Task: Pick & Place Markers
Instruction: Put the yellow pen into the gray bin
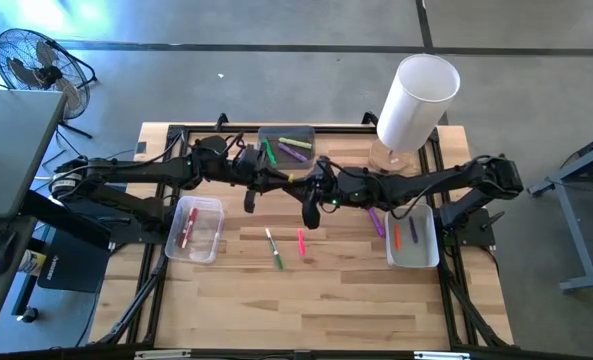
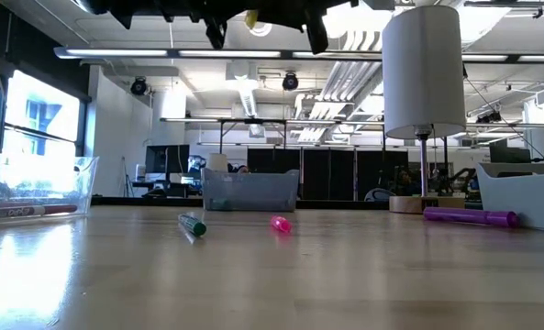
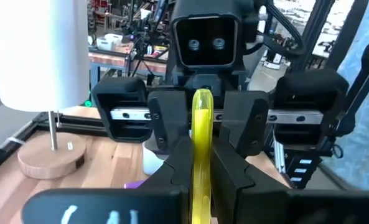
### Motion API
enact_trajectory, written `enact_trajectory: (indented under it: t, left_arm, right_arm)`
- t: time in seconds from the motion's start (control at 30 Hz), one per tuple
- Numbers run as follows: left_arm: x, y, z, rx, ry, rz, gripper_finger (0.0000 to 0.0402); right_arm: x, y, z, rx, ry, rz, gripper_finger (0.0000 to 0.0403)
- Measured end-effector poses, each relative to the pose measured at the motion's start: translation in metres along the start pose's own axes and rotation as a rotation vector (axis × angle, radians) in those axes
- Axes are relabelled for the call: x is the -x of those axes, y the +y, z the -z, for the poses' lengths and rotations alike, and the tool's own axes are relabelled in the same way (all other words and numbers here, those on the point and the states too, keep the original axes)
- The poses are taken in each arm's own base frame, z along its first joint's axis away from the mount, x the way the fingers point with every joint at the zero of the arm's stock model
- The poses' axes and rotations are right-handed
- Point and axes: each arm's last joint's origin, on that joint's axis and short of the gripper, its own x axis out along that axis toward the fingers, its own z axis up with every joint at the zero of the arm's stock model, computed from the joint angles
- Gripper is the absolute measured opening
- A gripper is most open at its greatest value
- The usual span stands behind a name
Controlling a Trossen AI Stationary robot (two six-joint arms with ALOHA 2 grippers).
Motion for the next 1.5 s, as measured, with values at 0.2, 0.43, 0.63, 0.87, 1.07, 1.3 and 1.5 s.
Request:
enact_trajectory:
  t: [0.2,0.43,0.63,0.87,1.07,1.3,1.5]
  left_arm:
    - [0.000,0.000,-0.001,0.030,-0.007,-0.005,0.0023]
    - [0.000,0.001,-0.001,0.083,-0.009,-0.022,0.0076]
    - [0.000,0.002,0.002,0.099,0.012,-0.070,0.0093]
    - [0.002,0.005,0.004,0.104,0.028,-0.172,0.0096]
    - [0.003,0.007,0.007,0.109,0.047,-0.227,0.0097]
    - [0.010,0.007,0.011,0.068,0.128,-0.305,0.0097]
    - [0.021,0.003,0.010,0.053,0.184,-0.311,0.0097]
  right_arm:
    - [0.000,0.000,-0.001,0.043,-0.007,-0.001,0.0037]
    - [0.000,0.000,-0.001,0.046,-0.010,-0.004,0.0037]
    - [0.000,-0.001,0.002,0.032,0.016,0.006,0.0037]
    - [0.001,-0.005,0.009,-0.006,0.092,0.061,0.0038]
    - [0.008,-0.006,0.013,-0.027,0.168,0.088,0.0038]
    - [0.047,-0.018,0.006,-0.127,0.316,0.279,0.0038]
    - [0.104,-0.031,0.000,-0.349,0.475,0.474,0.0038]
